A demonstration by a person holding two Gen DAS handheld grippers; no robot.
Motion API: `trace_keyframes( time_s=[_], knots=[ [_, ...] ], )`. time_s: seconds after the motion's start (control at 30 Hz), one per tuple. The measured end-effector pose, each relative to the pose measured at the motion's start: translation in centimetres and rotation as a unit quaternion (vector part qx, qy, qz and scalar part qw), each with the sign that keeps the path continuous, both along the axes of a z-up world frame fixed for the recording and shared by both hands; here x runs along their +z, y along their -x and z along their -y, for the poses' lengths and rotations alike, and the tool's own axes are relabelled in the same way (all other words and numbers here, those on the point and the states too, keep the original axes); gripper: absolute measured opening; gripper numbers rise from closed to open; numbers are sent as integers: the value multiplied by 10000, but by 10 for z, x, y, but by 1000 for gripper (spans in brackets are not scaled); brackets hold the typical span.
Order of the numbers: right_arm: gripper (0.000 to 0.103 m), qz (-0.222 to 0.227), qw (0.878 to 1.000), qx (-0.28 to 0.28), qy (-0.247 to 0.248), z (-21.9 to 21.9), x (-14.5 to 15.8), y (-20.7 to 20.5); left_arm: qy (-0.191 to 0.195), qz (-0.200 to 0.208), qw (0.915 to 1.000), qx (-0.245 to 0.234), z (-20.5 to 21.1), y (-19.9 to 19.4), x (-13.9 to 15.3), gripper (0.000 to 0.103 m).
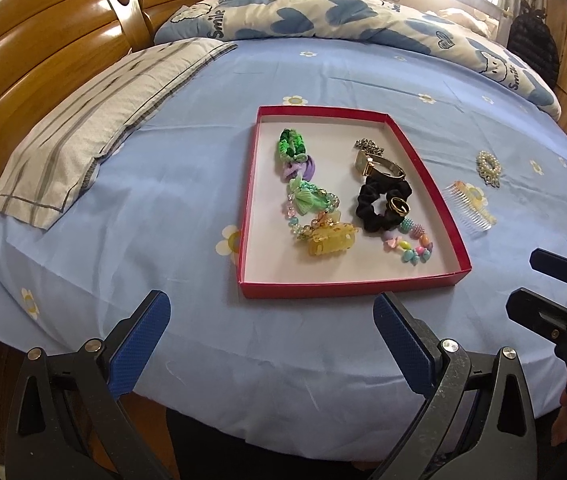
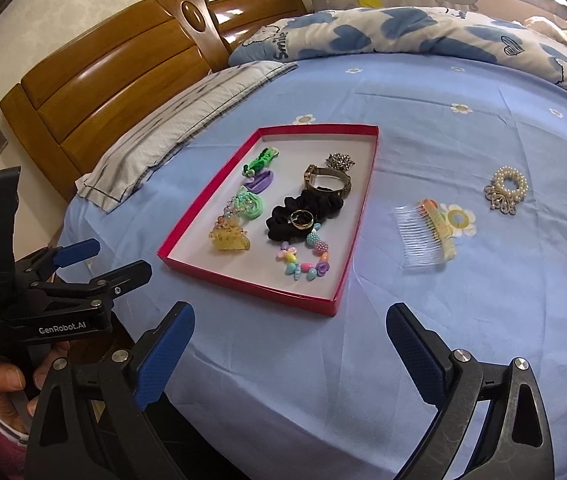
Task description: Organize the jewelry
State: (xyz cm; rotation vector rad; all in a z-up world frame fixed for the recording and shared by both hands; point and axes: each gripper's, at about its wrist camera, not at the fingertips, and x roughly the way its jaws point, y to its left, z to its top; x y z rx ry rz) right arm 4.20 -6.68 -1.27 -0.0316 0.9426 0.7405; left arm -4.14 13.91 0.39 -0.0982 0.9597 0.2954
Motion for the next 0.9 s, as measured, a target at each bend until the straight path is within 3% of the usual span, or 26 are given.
trace_keyframes(
  time_s=[0.9],
  knots=[
    [98, 98, 9999, -43, -112, -4, 2, 8, -165, 169, 9997, 7, 4, 13, 5, 102]
  ],
)
